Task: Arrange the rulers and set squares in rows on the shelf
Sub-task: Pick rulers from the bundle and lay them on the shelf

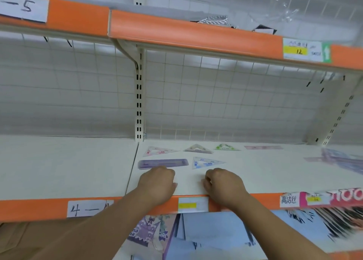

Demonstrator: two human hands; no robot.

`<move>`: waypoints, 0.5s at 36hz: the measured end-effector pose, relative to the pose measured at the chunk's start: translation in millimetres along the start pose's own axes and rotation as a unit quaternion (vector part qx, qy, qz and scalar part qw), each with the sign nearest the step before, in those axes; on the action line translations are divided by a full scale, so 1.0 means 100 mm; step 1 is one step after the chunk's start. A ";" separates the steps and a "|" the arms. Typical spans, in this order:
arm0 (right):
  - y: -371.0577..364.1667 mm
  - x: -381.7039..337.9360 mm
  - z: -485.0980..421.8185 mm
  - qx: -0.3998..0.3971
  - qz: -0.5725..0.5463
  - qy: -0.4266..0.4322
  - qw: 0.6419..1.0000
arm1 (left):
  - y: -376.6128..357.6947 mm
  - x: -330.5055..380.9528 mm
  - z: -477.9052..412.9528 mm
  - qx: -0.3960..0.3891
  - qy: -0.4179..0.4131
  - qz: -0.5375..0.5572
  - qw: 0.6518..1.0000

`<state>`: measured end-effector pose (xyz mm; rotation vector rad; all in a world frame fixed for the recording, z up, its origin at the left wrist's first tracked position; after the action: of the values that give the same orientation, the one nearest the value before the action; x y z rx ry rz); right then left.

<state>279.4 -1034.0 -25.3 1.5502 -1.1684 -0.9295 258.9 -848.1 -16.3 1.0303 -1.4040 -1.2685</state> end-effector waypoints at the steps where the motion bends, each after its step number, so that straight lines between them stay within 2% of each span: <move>1: 0.01 0.03 0.01 0.002 0.000 -0.002 1.000 | 0.01 0.03 -0.01 0.001 -0.002 0.000 1.000; 8: 0.08 0.35 0.08 0.005 0.001 -0.024 1.000 | 0.04 0.35 -0.13 0.004 -0.022 -0.005 1.000; 18: 0.23 1.22 0.26 0.010 0.000 -0.044 0.999 | 0.00 1.27 -0.37 0.000 -0.038 -0.006 0.999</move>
<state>280.8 -1160.3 -13.0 1.5375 -1.2440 -0.9973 270.7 -979.0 -1.9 1.0006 -1.4578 -1.3287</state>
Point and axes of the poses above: each hand's wrist, its own z-axis away from the middle knuckle, its own y-axis out of the back of the hand, x = y × z, the point moved 2 cm from there along -z, towards the middle knuckle, and after that the axes turned 3 degrees about -y, right-handed, at the moved point
